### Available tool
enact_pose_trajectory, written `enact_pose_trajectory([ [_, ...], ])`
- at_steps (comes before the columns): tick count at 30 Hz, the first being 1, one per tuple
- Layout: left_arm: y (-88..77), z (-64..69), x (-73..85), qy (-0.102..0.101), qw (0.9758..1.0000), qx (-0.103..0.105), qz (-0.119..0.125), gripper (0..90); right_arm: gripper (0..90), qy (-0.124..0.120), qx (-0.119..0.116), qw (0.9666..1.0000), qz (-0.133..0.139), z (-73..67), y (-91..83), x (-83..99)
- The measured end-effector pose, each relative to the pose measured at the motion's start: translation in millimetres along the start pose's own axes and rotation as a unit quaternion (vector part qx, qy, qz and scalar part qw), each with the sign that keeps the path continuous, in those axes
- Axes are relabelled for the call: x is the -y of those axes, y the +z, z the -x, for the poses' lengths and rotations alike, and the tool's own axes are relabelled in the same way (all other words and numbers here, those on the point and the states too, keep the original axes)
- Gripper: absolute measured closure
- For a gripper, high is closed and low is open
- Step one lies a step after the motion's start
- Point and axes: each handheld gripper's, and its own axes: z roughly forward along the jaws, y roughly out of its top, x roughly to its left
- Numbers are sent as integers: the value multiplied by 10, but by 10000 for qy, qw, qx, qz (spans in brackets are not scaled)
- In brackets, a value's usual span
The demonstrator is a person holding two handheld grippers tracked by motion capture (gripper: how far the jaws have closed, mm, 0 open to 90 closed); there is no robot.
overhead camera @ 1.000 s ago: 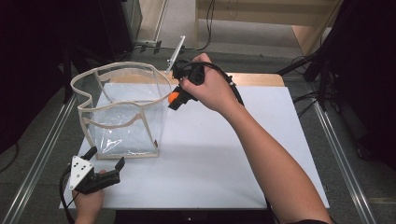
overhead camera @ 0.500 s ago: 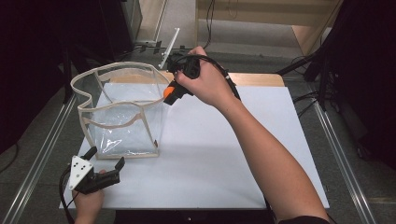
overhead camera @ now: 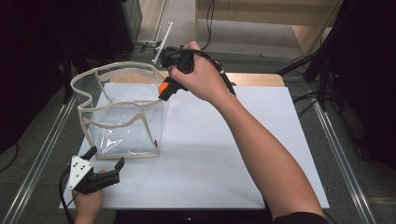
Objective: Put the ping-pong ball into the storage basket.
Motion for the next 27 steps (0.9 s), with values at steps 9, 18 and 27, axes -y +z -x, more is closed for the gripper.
enact_pose_trajectory([
  [9, 1, -2, 1, -10, 10000, 12, 13, 0, 476, -17, -13, 10000, -8, 40, 27, -89],
  [18, -1, -6, 2, -15, 10000, 7, 8, 0, 476, 9, -14, 10000, -40, 86, 92, -166],
  [27, -2, -5, 1, -16, 10000, 5, 3, 0, 475, 127, 96, 9999, -54, 159, 166, -205],
])
